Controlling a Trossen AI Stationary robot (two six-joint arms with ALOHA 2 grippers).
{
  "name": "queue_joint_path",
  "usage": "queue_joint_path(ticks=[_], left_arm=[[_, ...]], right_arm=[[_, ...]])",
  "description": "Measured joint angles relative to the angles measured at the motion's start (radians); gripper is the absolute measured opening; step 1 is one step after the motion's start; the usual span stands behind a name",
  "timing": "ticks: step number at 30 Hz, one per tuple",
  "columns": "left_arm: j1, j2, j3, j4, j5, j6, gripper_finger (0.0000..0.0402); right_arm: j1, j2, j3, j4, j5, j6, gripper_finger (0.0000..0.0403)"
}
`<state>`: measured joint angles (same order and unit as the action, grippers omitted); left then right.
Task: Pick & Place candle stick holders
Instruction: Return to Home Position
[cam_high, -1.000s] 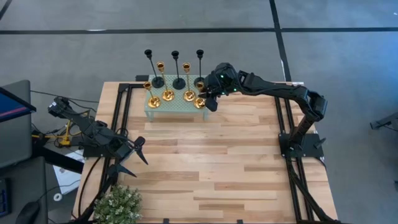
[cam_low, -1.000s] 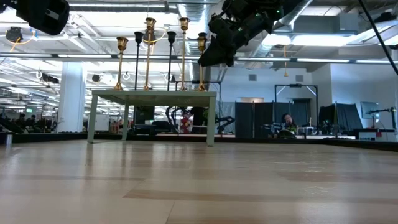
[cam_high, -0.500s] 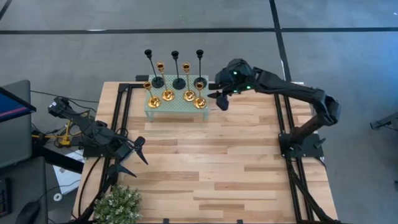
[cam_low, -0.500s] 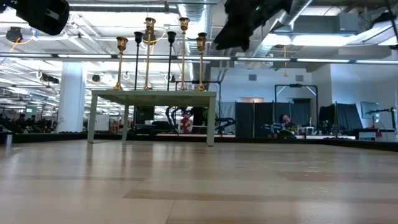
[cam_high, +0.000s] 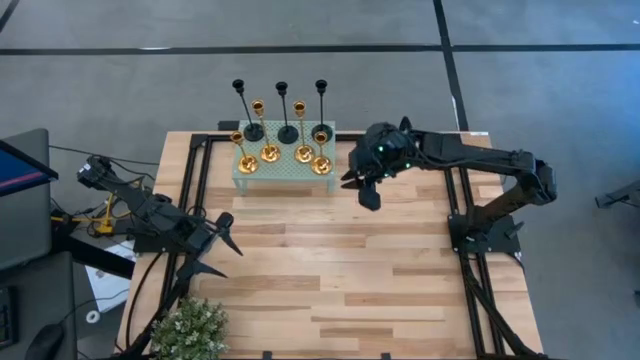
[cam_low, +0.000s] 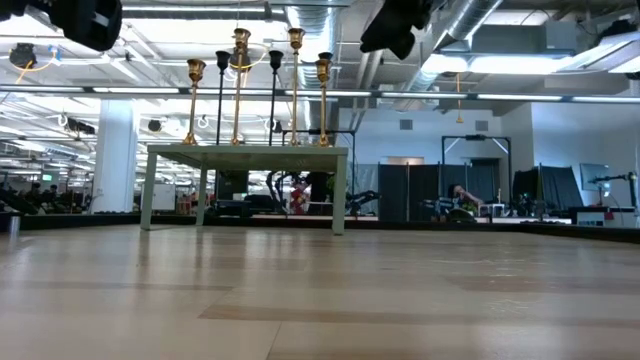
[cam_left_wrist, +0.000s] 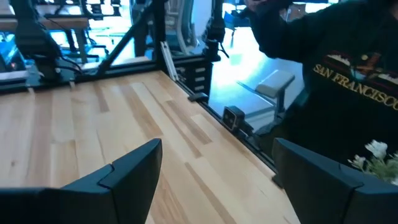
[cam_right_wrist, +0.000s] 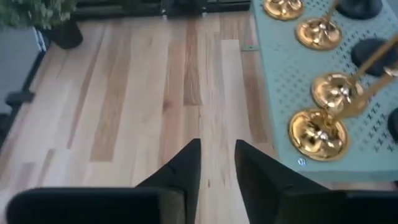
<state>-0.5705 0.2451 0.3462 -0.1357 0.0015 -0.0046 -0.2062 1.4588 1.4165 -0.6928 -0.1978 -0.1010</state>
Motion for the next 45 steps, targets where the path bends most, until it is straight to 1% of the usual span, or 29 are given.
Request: queue_joint_path(ticks=[5, 8, 9, 11, 16, 18, 20, 23, 24, 28, 31, 35, 41, 45], left_arm=[[0.0, 0.0, 0.0, 0.011, -0.009, 0.0, 0.0305], [0.0, 0.0, 0.0, 0.011, -0.009, -0.008, 0.0305], [0.0, 0.0, 0.0, 0.011, -0.009, -0.008, 0.0305], [0.0, 0.0, 0.0, 0.01, -0.009, -0.009, 0.0305], [0.0, -0.003, 0.0, 0.01, -0.009, -0.011, 0.0305], [0.0, -0.005, 0.0, 0.01, -0.009, -0.011, 0.0305], [0.0, -0.005, 0.0, 0.01, -0.009, -0.011, 0.0305], [0.0, 0.004, 0.0, 0.01, -0.009, -0.011, 0.0305], [0.0, 0.005, 0.0, 0.01, -0.009, -0.011, 0.0305], [0.0, 0.02, 0.0, 0.009, -0.009, -0.011, 0.0305], [0.0, 0.035, 0.0, 0.012, -0.009, -0.01, 0.0305], [0.0, 0.064, 0.0, 0.014, -0.009, 0.026, 0.0305], [0.0, 0.115, 0.0, 0.03, -0.009, 0.021, 0.0305], [0.0, 0.144, 0.0, 0.061, -0.009, 0.027, 0.0305]], right_arm=[[0.086, -0.001, 0.0, 0.0, 0.096, -0.061, 0.0059], [0.132, -0.001, 0.0, 0.0, 0.154, -0.094, 0.0029], [0.144, -0.001, 0.0, -0.004, 0.167, -0.105, 0.0016], [0.162, -0.001, 0.0, -0.019, 0.177, -0.127, 0.0005], [0.18, -0.004, -0.035, 0.004, 0.217, -0.133, 0.0002], [0.18, -0.018, -0.077, 0.035, 0.232, -0.12, 0.0002], [0.179, -0.03, -0.118, 0.113, 0.232, -0.114, 0.0001], [0.183, -0.064, -0.192, 0.167, 0.229, -0.082, 0.0], [0.187, -0.077, -0.215, 0.21, 0.228, -0.071, 0.0], [0.207, -0.153, -0.31, 0.278, 0.225, -0.04, 0.0], [0.233, -0.213, -0.373, 0.348, 0.221, -0.04, 0.0], [0.282, -0.268, -0.428, 0.425, 0.187, -0.064, 0.0], [0.347, -0.324, -0.464, 0.444, 0.2, -0.063, 0.0], [0.381, -0.364, -0.529, 0.515, 0.211, -0.063, 0.0]])
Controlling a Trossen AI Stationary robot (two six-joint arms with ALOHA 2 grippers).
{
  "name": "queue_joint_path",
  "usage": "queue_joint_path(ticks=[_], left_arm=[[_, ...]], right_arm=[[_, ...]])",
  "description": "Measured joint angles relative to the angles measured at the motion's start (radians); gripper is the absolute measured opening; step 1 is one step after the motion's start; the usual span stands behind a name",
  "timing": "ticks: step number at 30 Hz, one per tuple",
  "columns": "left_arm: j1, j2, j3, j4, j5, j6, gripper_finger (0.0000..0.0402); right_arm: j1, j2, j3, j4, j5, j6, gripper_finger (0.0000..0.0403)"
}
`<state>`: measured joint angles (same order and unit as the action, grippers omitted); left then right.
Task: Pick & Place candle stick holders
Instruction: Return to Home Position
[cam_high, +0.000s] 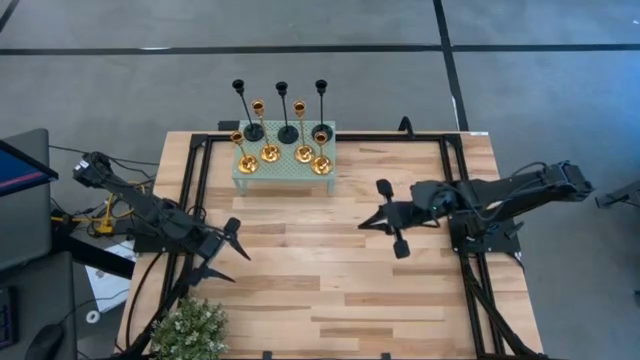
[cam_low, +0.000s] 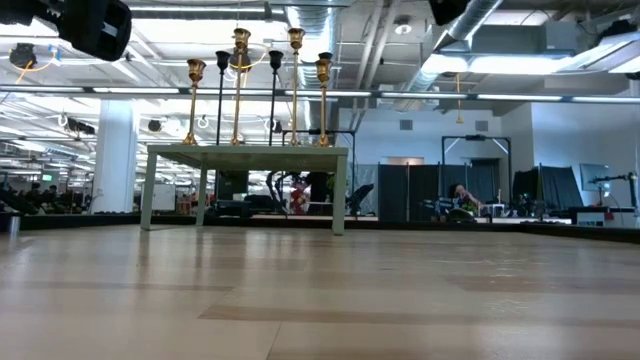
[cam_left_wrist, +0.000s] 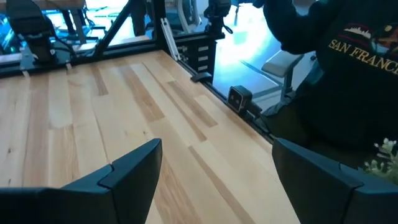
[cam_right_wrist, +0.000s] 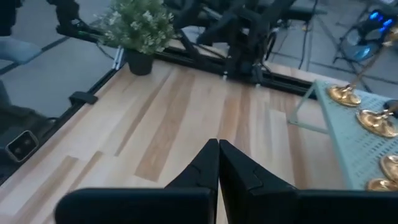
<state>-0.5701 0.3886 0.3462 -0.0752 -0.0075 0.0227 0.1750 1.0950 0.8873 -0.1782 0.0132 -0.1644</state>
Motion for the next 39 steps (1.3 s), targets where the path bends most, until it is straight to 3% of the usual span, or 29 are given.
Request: queue_joint_path(ticks=[8, 17, 22, 27, 29, 39], left_arm=[[0.0, 0.041, 0.0, 0.1, 0.0, -0.001, 0.0305], [0.002, 0.046, 0.0, 0.187, -0.007, 0.017, 0.0305], [0.024, 0.052, 0.0, 0.229, -0.098, 0.1, 0.0305], [0.084, 0.05, 0.0, 0.275, -0.393, 0.105, 0.0305], [0.111, 0.05, 0.0, 0.282, -0.458, 0.108, 0.0305], [0.123, 0.072, 0.0, 0.281, -0.416, 0.07, 0.0305]], right_arm=[[0.014, -0.08, -0.138, 0.118, 0.075, 0.099, 0.0], [0.015, -0.095, -0.16, 0.126, 0.074, 0.136, 0.0], [0.015, -0.11, -0.16, 0.125, 0.074, 0.125, 0.0], [0.014, -0.148, -0.159, 0.107, 0.074, 0.105, 0.0], [0.014, -0.162, -0.16, 0.091, 0.074, 0.104, 0.0], [0.013, -0.193, -0.159, 0.067, 0.074, 0.096, 0.0]])
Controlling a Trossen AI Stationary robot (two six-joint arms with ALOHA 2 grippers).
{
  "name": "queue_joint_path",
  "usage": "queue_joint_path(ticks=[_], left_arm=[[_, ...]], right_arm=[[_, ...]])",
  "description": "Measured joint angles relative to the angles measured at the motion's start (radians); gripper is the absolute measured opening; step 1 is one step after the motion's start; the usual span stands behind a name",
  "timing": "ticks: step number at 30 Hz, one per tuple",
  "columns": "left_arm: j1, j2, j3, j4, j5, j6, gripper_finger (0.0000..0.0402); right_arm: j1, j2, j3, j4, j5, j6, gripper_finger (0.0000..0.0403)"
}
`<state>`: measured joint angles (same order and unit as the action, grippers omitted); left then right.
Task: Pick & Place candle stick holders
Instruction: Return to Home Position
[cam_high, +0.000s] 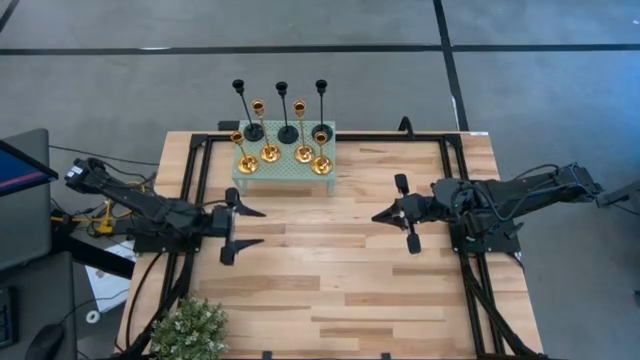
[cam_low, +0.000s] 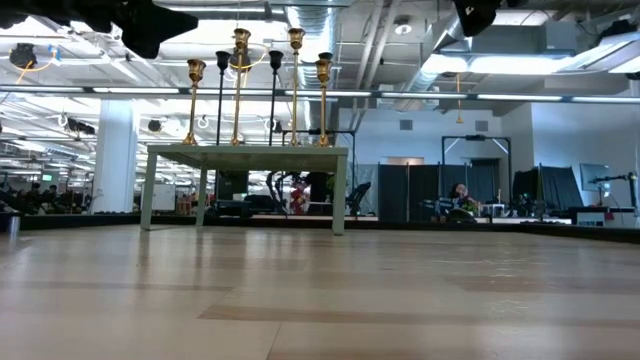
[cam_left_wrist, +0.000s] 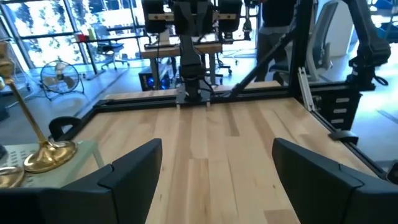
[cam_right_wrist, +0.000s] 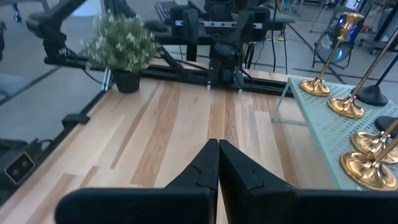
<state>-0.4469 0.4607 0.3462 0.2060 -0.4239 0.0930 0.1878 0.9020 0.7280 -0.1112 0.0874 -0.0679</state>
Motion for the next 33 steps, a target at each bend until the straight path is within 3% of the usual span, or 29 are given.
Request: queue_joint_path(ticks=[15, 19, 24, 33], left_arm=[[0.0, 0.093, 0.0, 0.008, 0.003, -0.048, 0.0305], [0.0, 0.09, 0.0, 0.02, 0.003, -0.052, 0.0289], [0.0, 0.088, 0.0, 0.02, 0.003, -0.013, 0.0221], [-0.001, 0.088, 0.0, 0.019, 0.035, 0.039, 0.0039]], right_arm=[[0.0, 0.0, 0.0, -0.001, 0.018, -0.012, 0.0], [0.0, 0.0, 0.0, -0.001, 0.018, -0.01, 0.0], [0.0, 0.0, 0.0, -0.02, 0.019, -0.01, 0.0], [-0.001, -0.018, 0.0, -0.053, 0.033, -0.018, 0.0]])
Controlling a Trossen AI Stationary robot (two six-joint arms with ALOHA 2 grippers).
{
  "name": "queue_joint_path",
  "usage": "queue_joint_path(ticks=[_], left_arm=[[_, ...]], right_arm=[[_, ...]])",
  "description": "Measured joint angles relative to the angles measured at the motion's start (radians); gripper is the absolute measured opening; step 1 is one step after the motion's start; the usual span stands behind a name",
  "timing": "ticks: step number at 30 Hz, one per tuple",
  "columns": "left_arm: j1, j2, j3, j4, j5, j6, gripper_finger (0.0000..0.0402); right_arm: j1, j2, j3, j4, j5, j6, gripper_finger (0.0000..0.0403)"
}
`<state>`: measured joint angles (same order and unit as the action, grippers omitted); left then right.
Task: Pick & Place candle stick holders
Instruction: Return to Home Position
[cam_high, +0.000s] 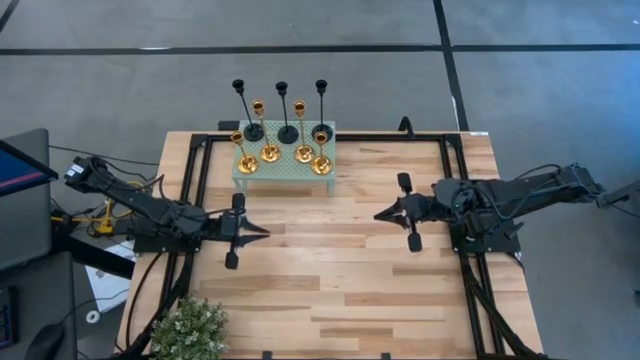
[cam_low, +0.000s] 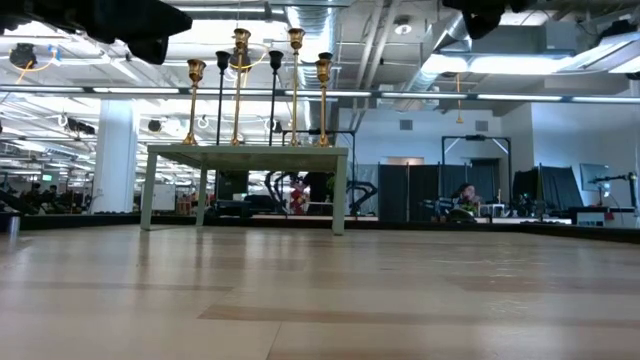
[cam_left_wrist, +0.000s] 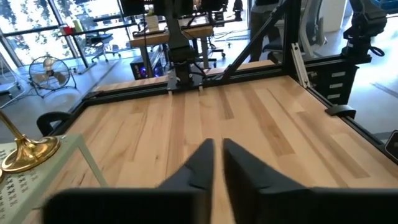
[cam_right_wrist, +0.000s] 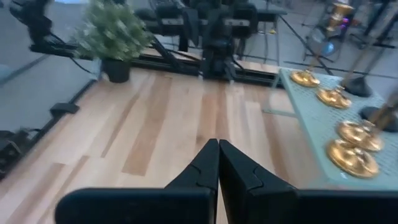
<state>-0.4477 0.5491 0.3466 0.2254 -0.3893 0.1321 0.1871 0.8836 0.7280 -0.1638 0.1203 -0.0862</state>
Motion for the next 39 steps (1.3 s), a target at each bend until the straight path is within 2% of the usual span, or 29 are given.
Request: queue_joint_path(ticks=[2, 8, 10, 14, 16, 23, 29, 39], left_arm=[[0.0, 0.0, 0.0, 0.0, 0.0, 0.001, 0.0011], [0.0, -0.05, 0.005, -0.034, -0.001, 0.015, 0.0005], [0.0, -0.094, 0.022, -0.081, 0.032, 0.024, 0.0004], [0.0, -0.181, 0.059, -0.206, 0.109, 0.025, 0.0005], [0.0, -0.225, 0.068, -0.26, 0.1, 0.026, 0.0005], [0.0, -0.399, 0.073, -0.39, 0.029, 0.08, 0.0005], [0.0, -0.552, 0.066, -0.498, 0.021, 0.057, 0.0004], [0.0, -0.538, 0.062, -0.542, 0.045, 0.051, 0.0005]], right_arm=[[0.0, -0.019, 0.0, -0.038, 0.036, -0.002, 0.0], [-0.011, -0.135, -0.032, -0.086, 0.084, -0.013, 0.0], [-0.023, -0.181, -0.063, -0.083, 0.063, -0.015, 0.0], [-0.055, -0.257, -0.139, -0.027, -0.042, 0.003, 0.0], [-0.068, -0.287, -0.176, -0.014, -0.07, 0.013, 0.0], [-0.096, -0.382, -0.258, 0.005, -0.069, 0.035, 0.0], [-0.113, -0.498, -0.277, -0.013, -0.068, 0.027, 0.0], [-0.124, -0.659, -0.277, -0.124, -0.034, 0.035, 0.0]])
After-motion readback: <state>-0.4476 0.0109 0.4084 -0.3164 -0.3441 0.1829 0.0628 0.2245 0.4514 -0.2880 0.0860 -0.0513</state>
